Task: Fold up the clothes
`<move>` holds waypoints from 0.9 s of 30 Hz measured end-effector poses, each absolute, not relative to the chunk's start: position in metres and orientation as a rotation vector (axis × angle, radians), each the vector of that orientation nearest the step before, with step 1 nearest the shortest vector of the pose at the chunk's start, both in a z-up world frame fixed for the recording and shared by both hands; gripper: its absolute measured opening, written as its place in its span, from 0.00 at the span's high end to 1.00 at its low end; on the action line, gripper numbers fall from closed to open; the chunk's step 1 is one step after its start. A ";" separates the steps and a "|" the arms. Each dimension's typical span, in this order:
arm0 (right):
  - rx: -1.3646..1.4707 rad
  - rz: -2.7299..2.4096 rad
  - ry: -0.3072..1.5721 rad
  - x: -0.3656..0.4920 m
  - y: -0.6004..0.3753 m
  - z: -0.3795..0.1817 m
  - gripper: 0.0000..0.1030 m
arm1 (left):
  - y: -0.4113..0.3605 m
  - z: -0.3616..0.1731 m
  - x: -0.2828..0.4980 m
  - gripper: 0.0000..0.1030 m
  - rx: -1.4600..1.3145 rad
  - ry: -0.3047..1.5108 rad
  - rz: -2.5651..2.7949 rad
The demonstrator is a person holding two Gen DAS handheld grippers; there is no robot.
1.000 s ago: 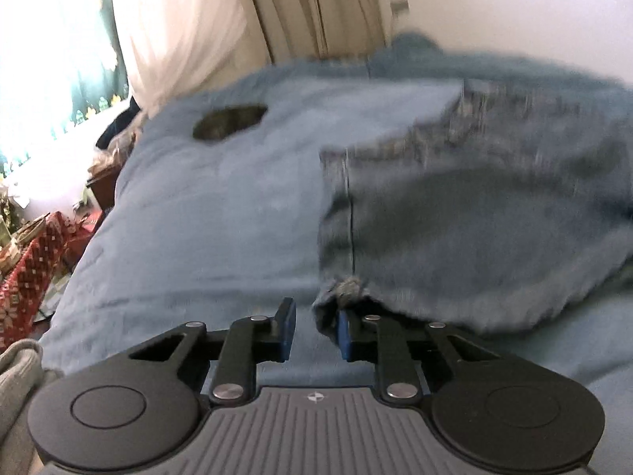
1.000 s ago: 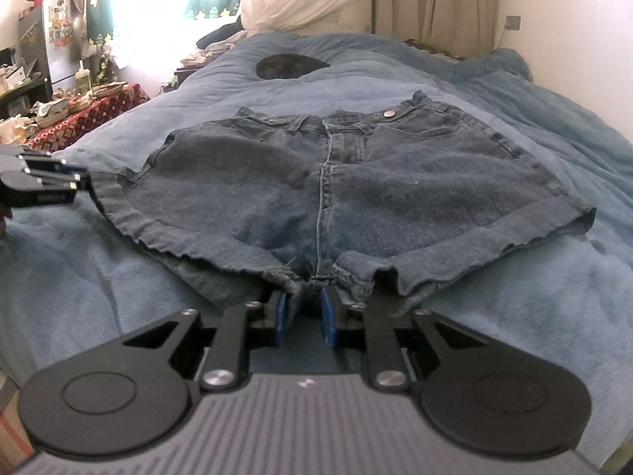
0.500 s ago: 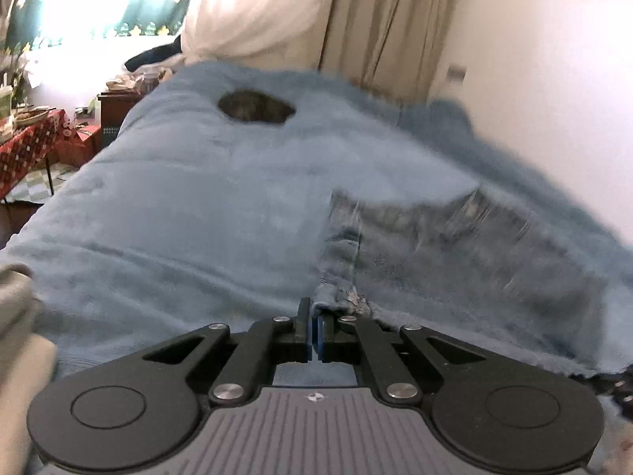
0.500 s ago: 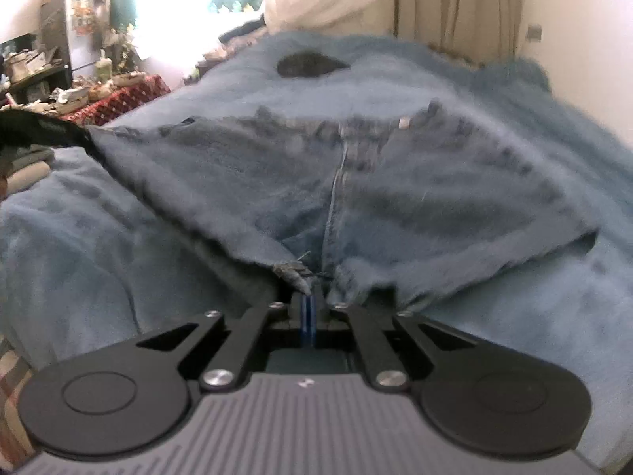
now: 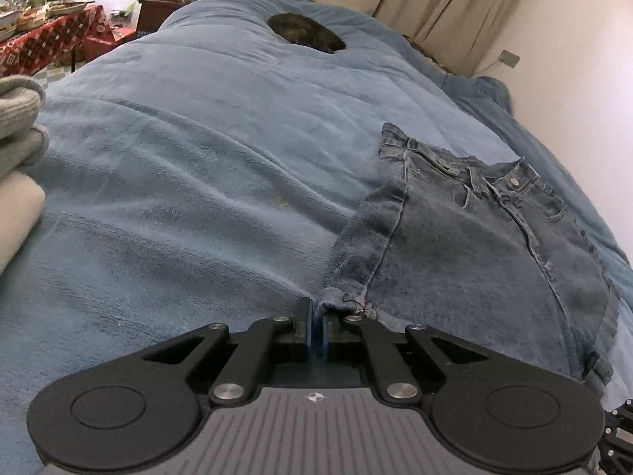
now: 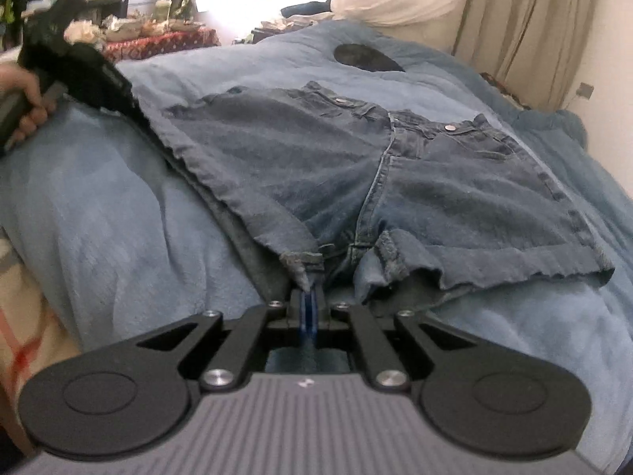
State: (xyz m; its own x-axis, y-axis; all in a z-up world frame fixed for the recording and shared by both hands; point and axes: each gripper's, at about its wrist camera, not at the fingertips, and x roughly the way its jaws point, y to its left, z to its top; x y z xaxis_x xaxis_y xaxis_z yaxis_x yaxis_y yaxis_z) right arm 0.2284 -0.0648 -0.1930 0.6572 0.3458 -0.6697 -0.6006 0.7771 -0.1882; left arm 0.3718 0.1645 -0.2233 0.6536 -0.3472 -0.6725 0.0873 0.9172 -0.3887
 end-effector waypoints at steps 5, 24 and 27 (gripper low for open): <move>-0.373 0.585 0.666 0.218 -0.078 -0.185 0.96 | 0.167 -0.214 0.360 0.77 -0.319 0.821 -0.247; -0.218 0.542 0.683 0.275 -0.132 -0.189 0.92 | -0.002 -0.165 0.279 0.74 -0.095 0.656 -0.520; -0.102 0.533 0.720 0.271 -0.158 -0.193 0.92 | -0.036 -0.173 0.275 0.74 -0.093 0.680 -0.592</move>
